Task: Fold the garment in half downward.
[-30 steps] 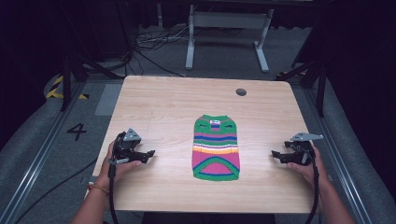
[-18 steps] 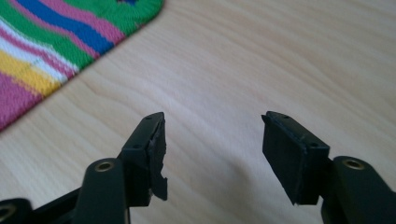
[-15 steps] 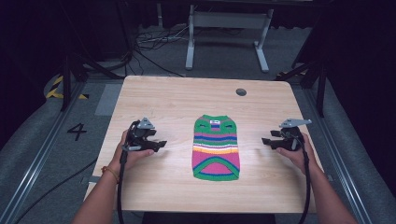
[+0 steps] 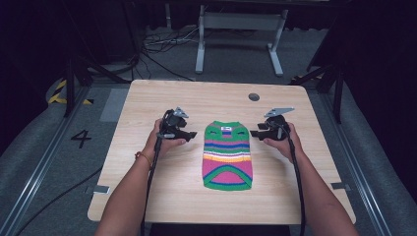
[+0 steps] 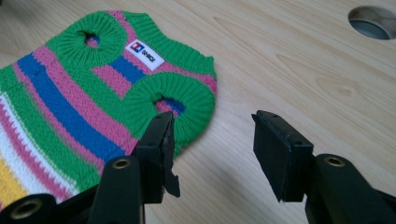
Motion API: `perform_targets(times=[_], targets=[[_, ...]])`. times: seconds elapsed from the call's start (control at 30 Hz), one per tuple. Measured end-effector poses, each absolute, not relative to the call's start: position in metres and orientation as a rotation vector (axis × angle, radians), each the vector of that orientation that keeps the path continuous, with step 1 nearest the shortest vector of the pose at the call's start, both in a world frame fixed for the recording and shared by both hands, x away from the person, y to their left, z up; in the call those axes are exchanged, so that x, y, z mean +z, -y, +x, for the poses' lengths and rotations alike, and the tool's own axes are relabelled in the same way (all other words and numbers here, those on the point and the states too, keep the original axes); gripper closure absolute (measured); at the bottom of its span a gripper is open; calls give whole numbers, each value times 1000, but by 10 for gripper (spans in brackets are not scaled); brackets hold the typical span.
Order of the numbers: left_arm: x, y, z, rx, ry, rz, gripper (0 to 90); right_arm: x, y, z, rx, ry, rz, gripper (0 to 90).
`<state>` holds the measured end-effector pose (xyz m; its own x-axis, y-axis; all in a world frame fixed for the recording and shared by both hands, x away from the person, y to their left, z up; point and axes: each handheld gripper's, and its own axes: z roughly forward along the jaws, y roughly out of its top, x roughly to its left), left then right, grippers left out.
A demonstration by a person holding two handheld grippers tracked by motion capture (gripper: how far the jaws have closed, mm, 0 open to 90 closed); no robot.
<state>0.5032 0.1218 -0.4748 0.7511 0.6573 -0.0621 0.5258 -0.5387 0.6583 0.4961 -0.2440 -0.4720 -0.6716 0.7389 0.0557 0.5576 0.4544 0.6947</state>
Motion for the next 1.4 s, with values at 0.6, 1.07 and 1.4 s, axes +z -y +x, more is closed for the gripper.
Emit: perform_targets(times=[0.6,1.07,1.4], targets=[[-486,-80,532,250,-918,2286,360,-489,215,525,951,-2457,1158,507],[-502,-58,535,232,-910,2277,347,-500,204,532,964,-2465,1185,516],[-501,-62,534,209,-877,2267,663,-499,201,528,975,-2489,1156,676]])
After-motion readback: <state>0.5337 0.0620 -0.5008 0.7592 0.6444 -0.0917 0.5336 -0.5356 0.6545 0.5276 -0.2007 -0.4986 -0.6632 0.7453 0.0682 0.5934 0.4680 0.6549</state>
